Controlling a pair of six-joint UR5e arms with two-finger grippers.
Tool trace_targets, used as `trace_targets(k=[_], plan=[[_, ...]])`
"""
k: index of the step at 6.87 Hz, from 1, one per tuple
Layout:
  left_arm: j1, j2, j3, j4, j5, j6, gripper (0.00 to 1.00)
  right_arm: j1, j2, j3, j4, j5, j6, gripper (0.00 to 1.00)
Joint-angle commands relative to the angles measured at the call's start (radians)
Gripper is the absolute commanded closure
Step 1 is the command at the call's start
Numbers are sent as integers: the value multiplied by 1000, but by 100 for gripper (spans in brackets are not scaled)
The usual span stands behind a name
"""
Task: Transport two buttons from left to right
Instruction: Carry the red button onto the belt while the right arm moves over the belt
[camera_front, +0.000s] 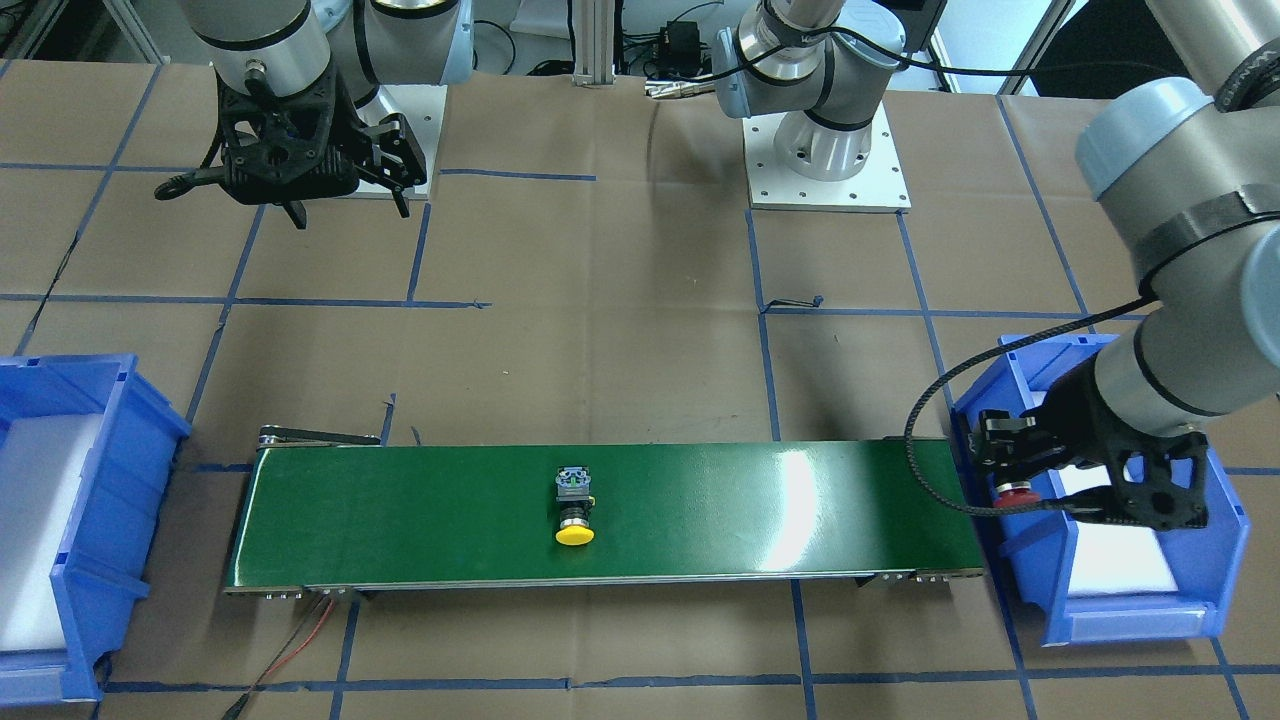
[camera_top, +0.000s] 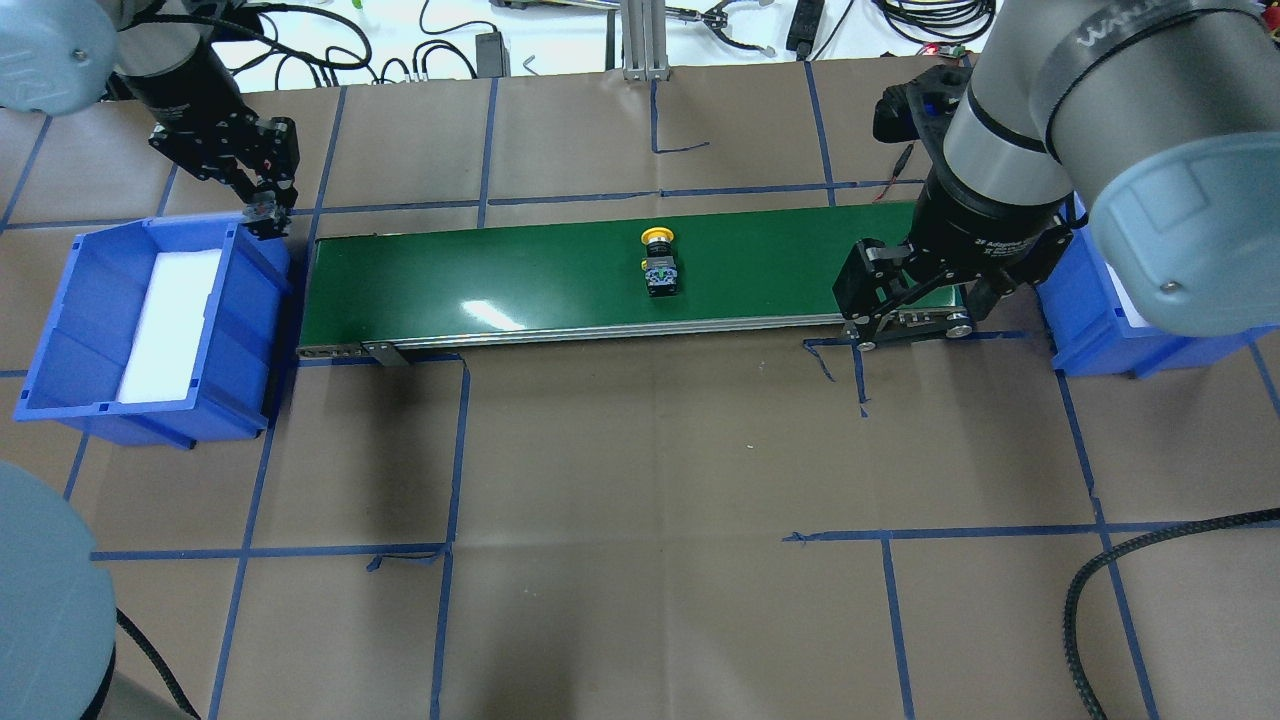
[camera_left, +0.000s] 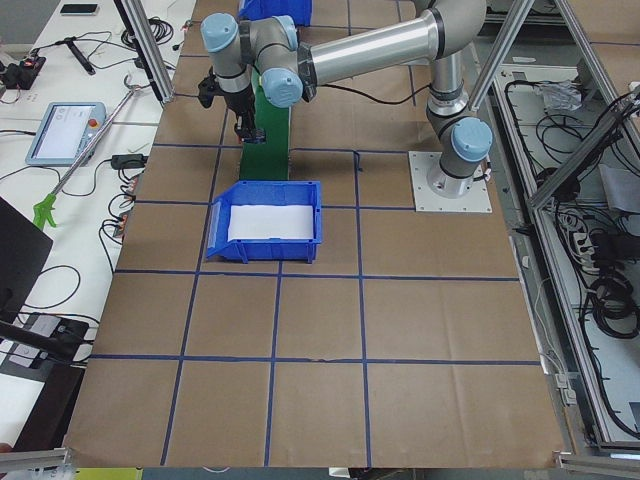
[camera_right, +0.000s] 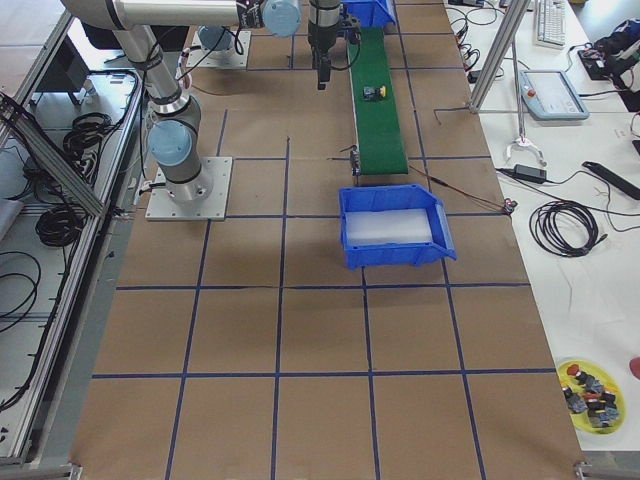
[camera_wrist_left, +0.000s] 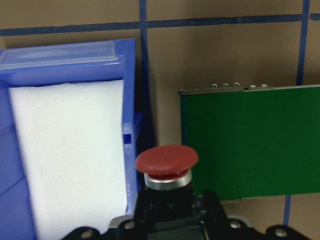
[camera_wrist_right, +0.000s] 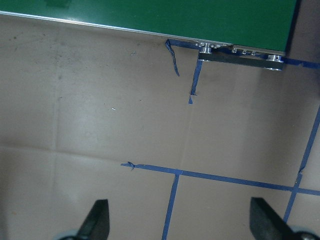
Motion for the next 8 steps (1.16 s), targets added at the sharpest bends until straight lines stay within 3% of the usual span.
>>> trace_targets(k=[1,5,8], plan=[[-40,-14,-47,13,-3,-12,100,0,-2,12,-6,2,1,0],[-46,-54,-162,220,-4,-1,100,-6,21,22,-25,33,11,0],[-75,-95,-187,304,-3,16,100,-13,214,4,-228,33,14,0]])
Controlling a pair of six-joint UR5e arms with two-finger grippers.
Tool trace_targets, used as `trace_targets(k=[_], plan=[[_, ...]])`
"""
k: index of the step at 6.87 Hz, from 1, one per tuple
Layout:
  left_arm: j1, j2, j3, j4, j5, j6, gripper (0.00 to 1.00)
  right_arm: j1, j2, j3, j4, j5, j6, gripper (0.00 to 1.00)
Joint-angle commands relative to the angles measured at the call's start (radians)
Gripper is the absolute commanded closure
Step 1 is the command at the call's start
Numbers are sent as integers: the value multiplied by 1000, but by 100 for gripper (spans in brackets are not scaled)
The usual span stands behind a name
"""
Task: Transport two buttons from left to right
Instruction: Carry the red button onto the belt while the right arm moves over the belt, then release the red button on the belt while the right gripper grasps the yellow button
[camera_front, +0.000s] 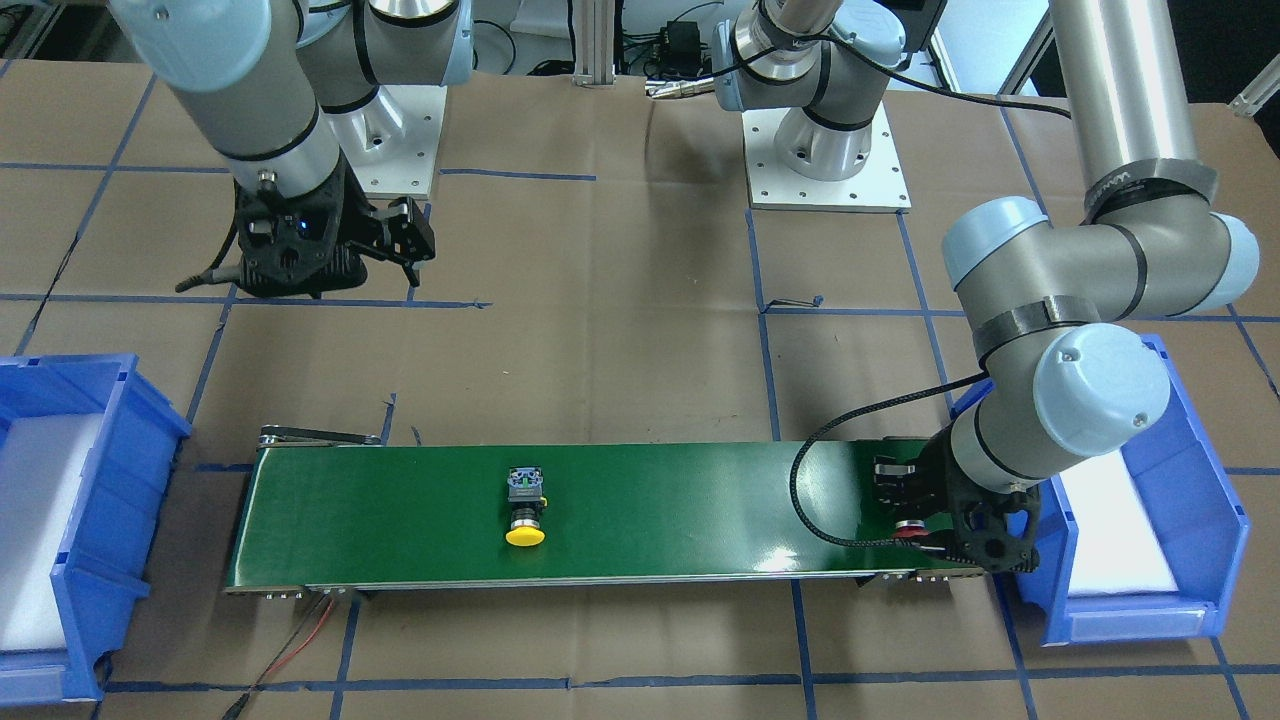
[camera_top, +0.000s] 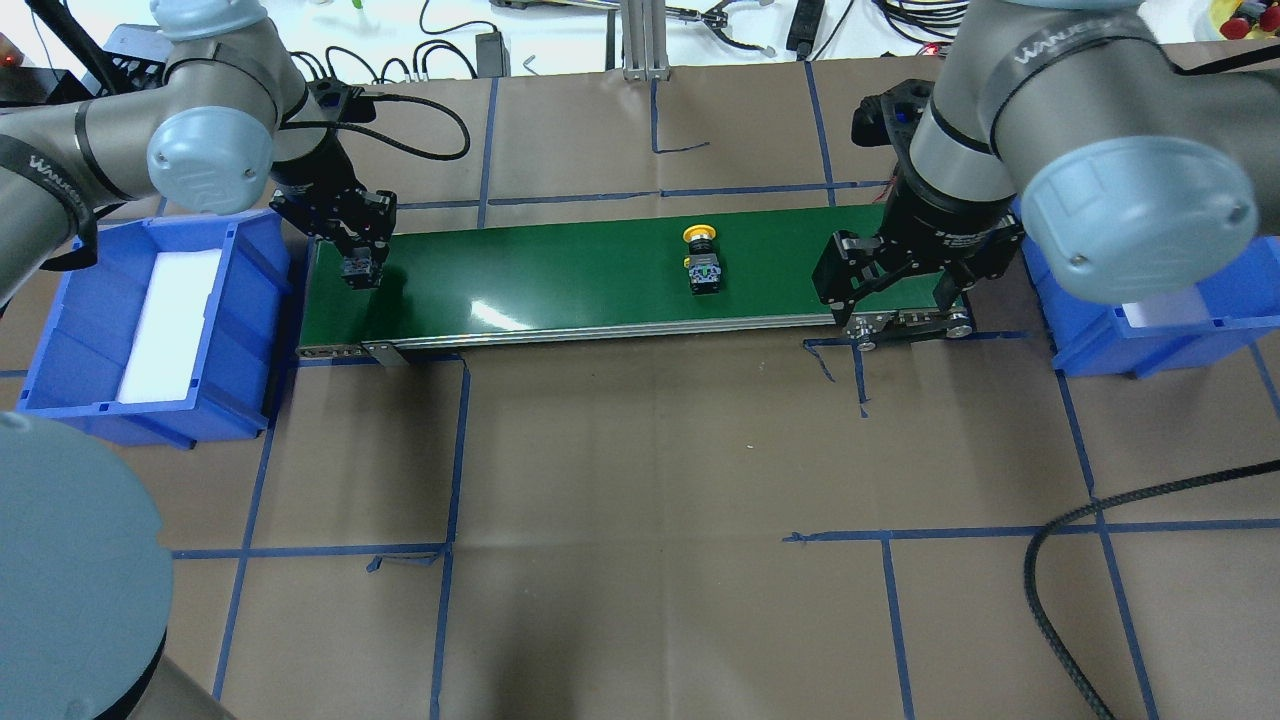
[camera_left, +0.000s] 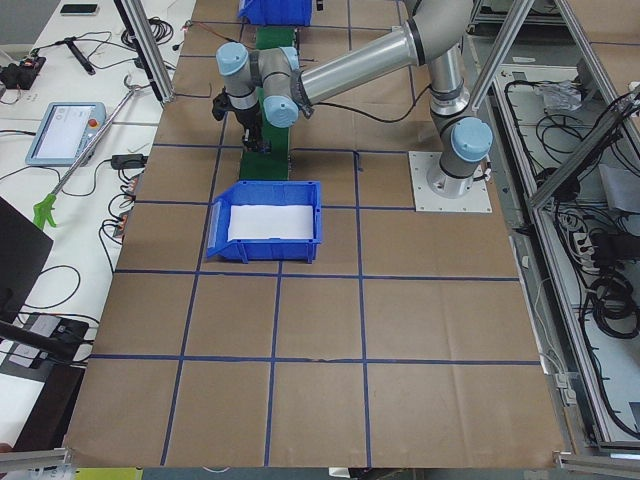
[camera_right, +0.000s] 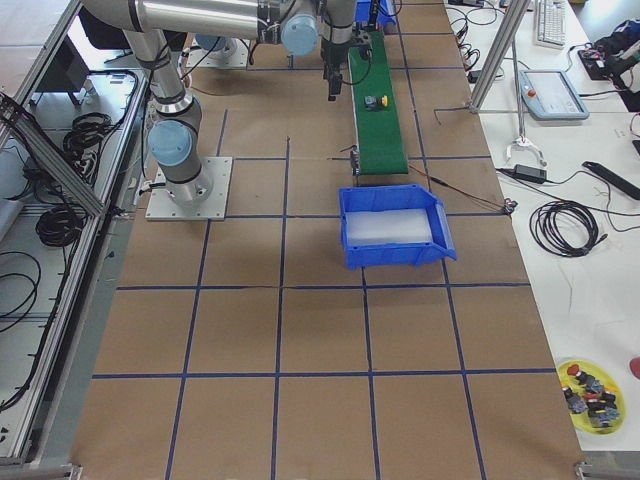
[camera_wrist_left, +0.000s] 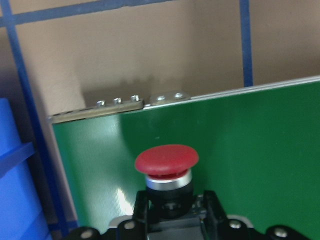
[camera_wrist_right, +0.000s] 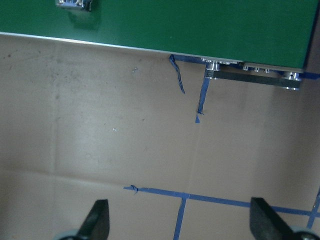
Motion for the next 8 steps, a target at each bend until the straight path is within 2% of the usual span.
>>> trace_targets(k=[1,2,3,4,5,7,8], plan=[[-10,-16,-19,48,2,-3,100,-1,125,-33,-169,5,2,0],[-10,-13,-25,50,0,-9,78,-1,174,-85,-251,0,5,0],[-10,1,-37,50,0,-32,55,1,231,-120,-250,-1,6,0],[-11,13,-51,50,0,-61,25,1,266,-131,-251,0,21,0],[-11,19,-57,39,4,-72,0,-1,276,-133,-254,3,87,0],[-11,39,-27,7,5,-80,0,-1,300,-133,-257,3,94,0],[-11,80,5,-59,26,-80,0,1,316,-135,-259,5,94,0]])
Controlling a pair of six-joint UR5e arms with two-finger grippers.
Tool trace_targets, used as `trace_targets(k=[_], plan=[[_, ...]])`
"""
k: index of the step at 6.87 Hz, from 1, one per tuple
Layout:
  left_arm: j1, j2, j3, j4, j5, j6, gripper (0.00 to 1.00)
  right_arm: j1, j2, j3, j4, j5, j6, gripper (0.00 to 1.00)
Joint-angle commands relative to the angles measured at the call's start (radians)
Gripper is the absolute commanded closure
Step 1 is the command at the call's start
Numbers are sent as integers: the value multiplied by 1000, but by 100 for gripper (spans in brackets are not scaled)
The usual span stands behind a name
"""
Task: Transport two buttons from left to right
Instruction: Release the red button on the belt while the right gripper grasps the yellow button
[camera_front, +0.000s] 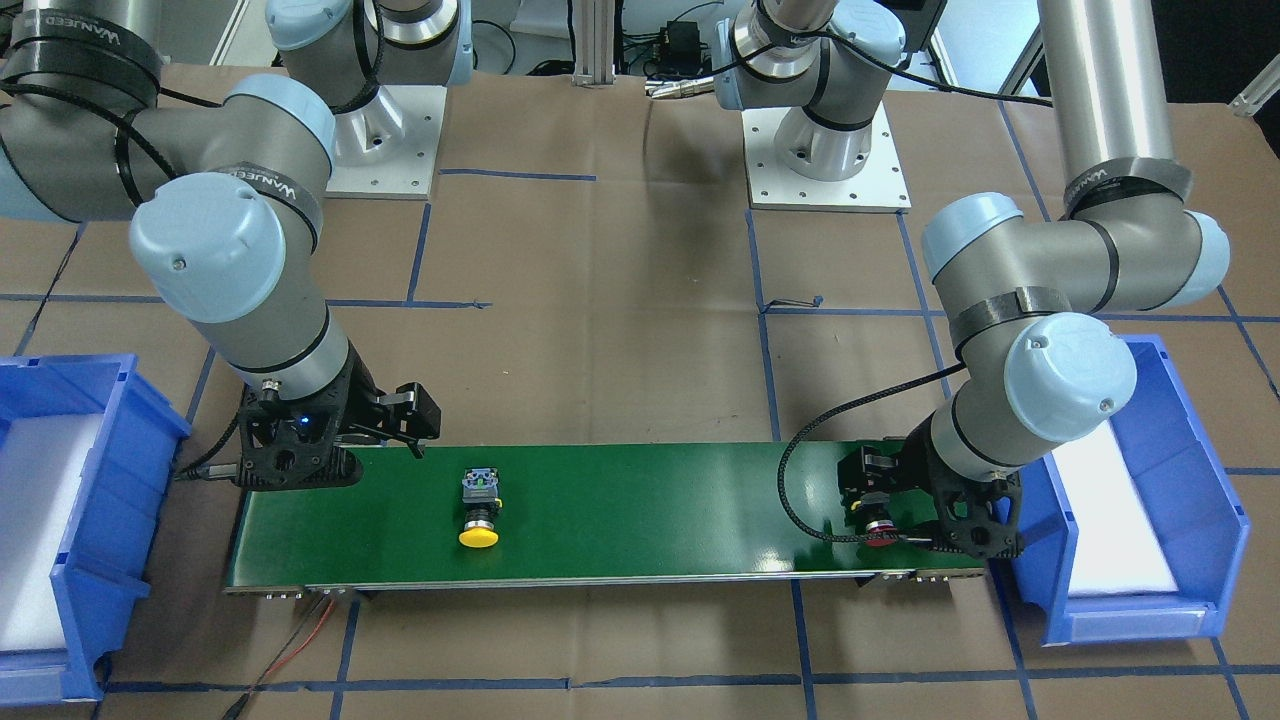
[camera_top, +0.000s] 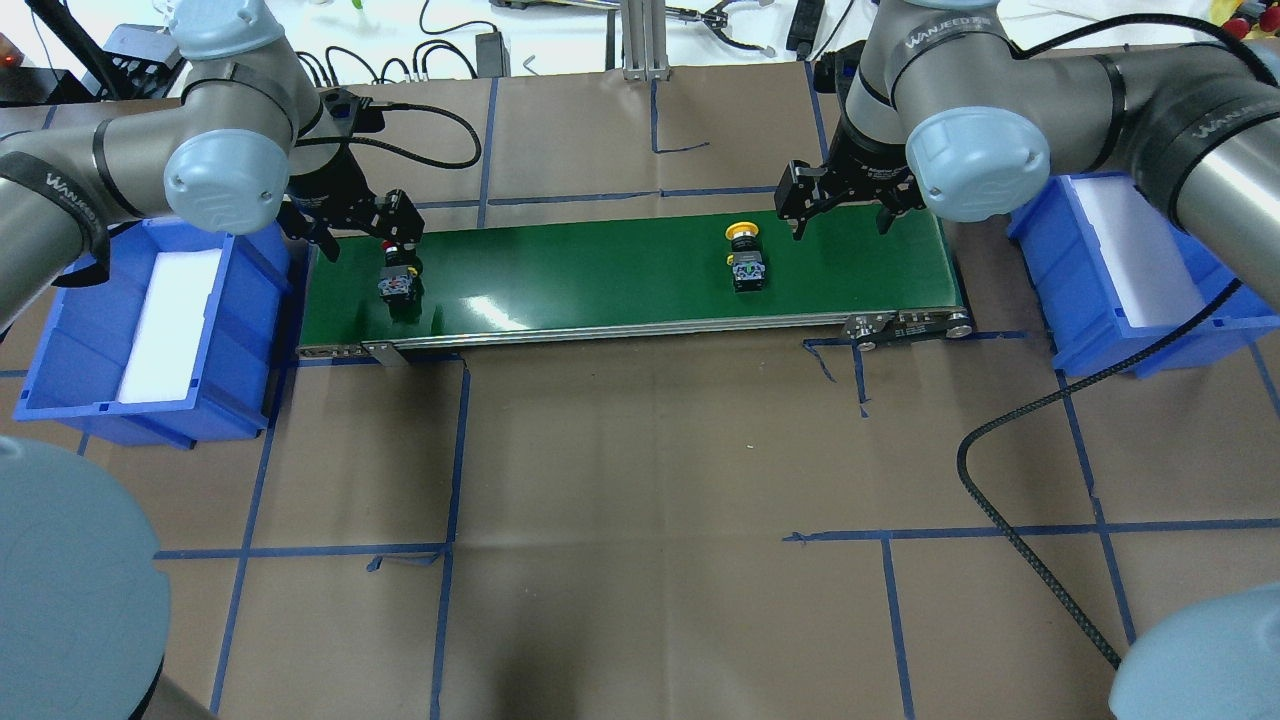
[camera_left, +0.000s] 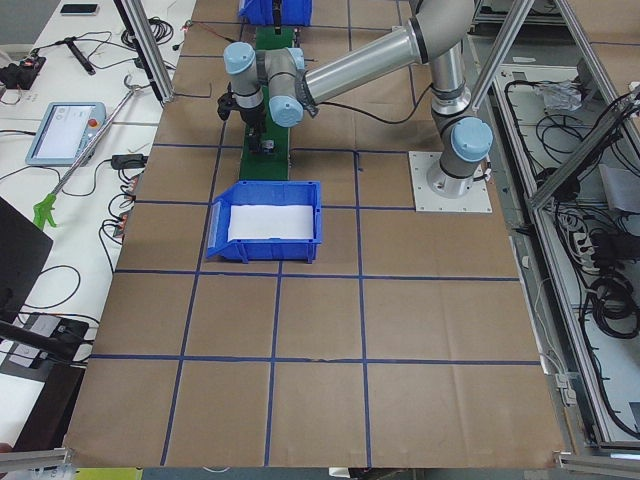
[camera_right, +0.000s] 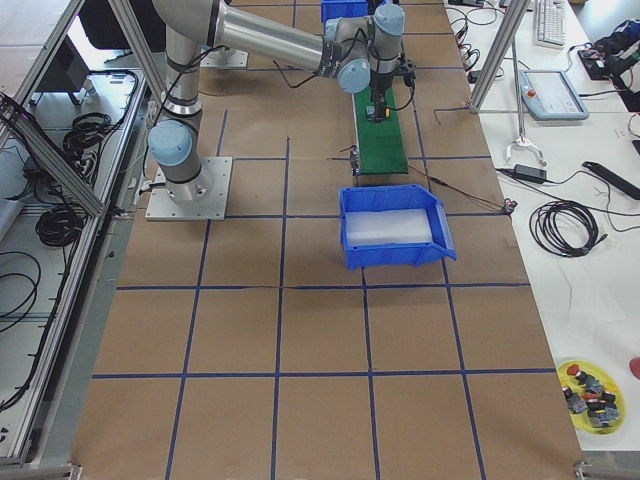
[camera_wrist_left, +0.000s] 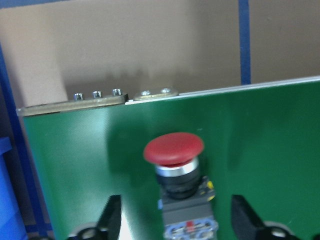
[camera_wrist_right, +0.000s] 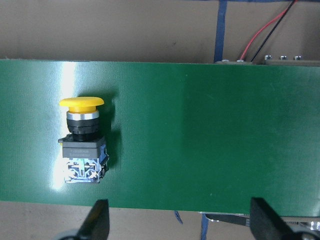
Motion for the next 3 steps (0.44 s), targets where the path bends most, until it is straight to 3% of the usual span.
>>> trace_targets(k=[1,3], plan=[[1,86,74,-146,40,-2,0,1,27,-31,0,-1,5,0],[-12,165,134,-292,29,-79,0,9,61,-46,0,-1,31,0]])
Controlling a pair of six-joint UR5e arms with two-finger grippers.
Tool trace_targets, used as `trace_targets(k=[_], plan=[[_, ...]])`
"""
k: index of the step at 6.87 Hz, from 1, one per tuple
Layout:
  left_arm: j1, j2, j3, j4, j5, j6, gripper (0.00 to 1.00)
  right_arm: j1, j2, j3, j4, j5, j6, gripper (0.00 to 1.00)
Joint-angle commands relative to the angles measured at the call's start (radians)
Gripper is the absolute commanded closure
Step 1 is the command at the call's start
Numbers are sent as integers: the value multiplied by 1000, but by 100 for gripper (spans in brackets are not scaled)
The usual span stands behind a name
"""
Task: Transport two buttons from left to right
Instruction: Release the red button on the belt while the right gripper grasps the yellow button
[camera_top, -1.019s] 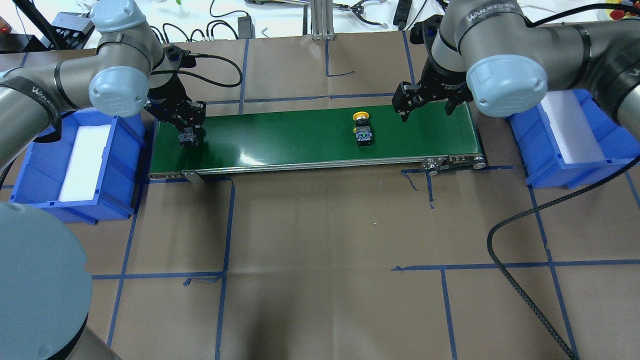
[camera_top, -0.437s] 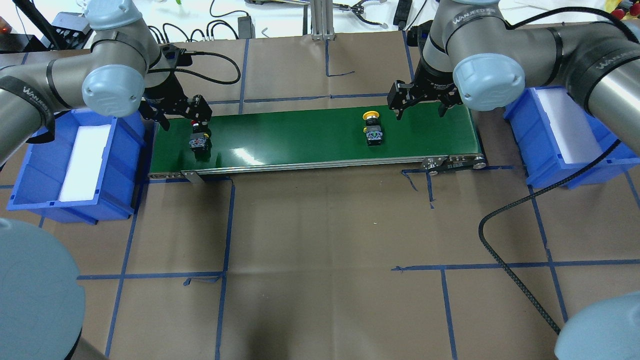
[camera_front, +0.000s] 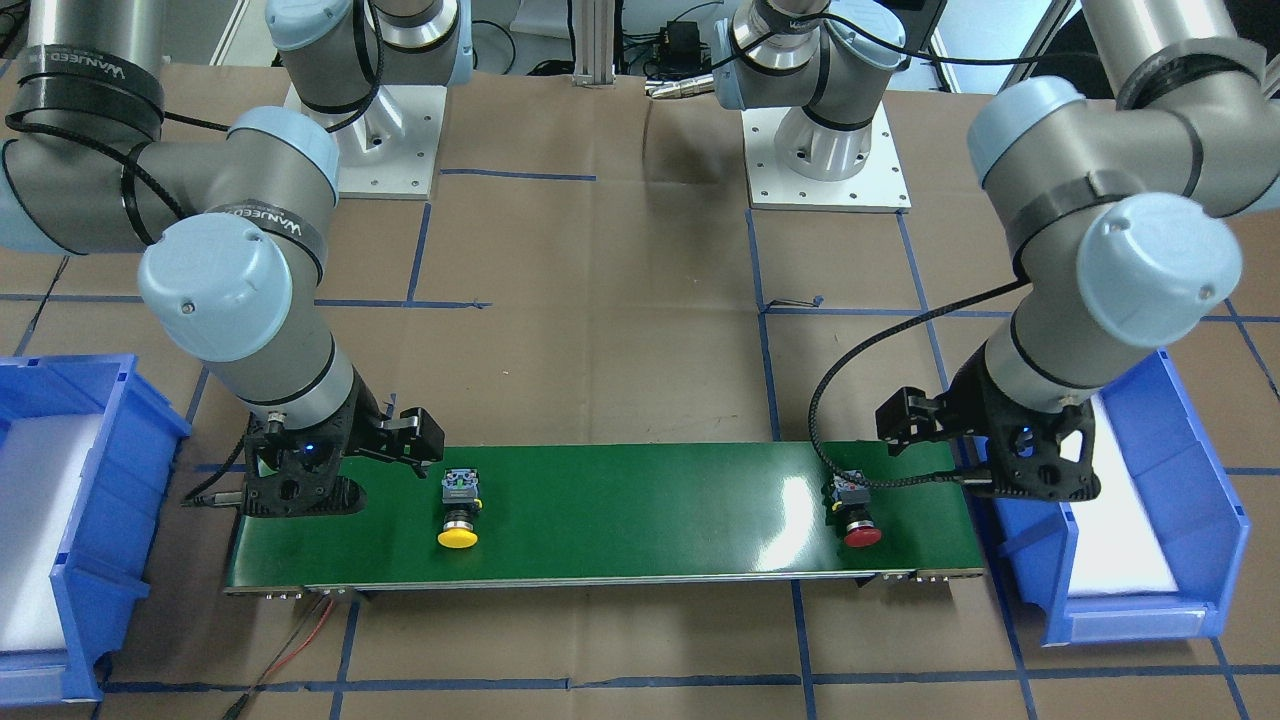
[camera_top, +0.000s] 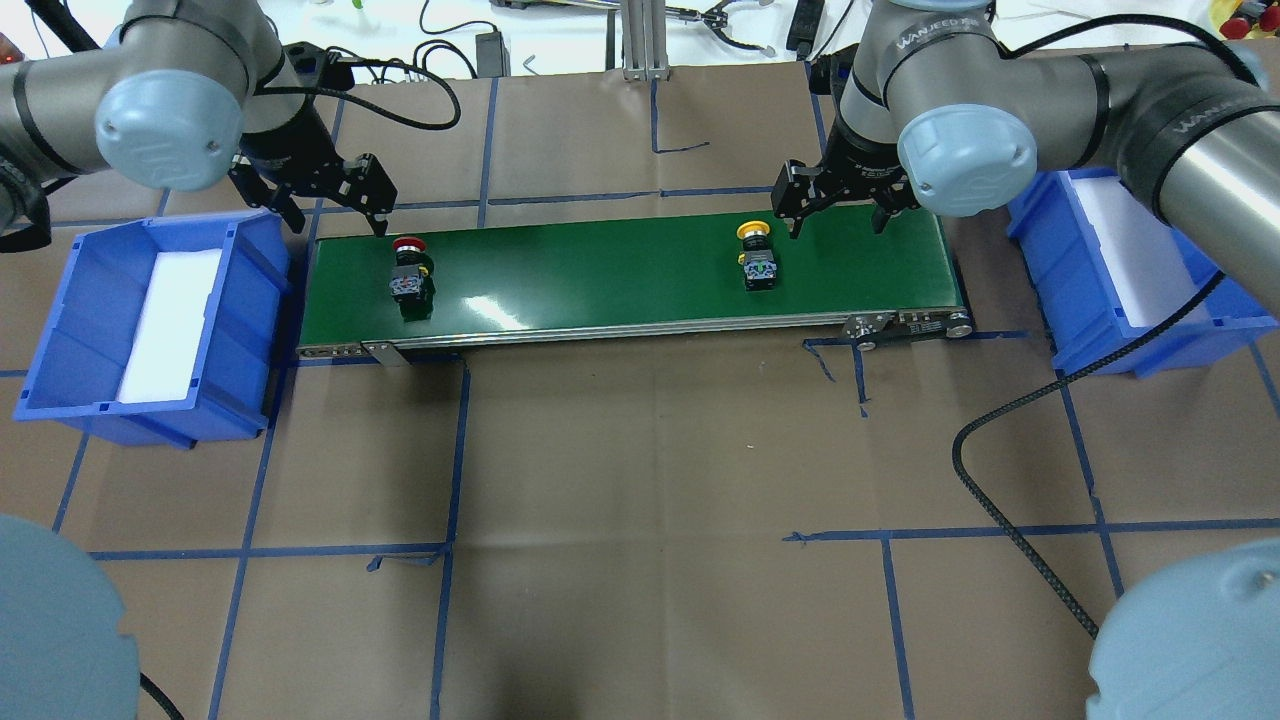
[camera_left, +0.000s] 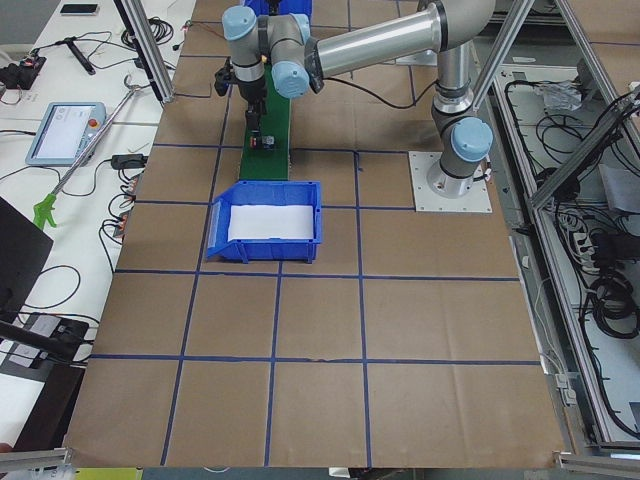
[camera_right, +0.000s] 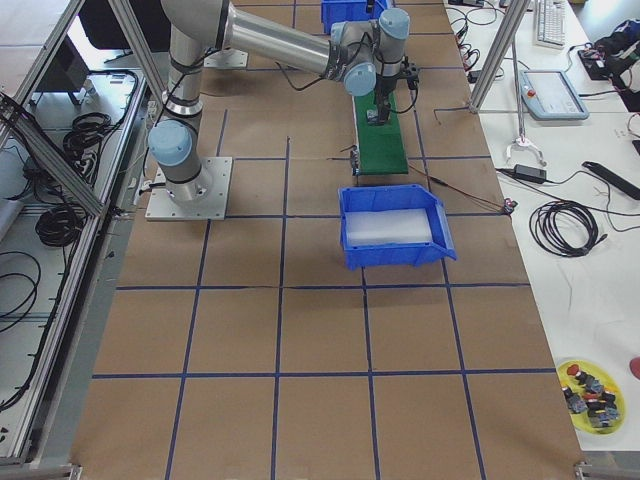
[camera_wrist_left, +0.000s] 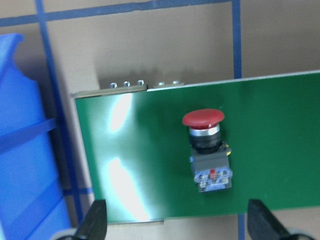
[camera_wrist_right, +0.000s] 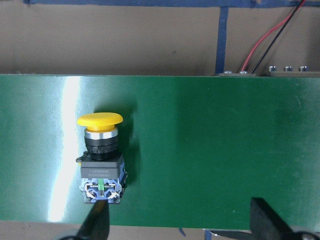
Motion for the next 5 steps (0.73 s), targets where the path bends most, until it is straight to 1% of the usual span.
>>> trace_targets(k=[1,2,3,5], plan=[[-41,93,31,-148,-3,-104,0,6,24,-7,0,0,11,0],[-92,122,11,-159,-5,-183,0,7,28,-2,0,0,13,0],[-129,135,2,-161,-5,-196,0,8,36,-4,0,0,13,0],[-132,161,-18,-161,-8,-172,0,8,59,-8,-1,2,11,0]])
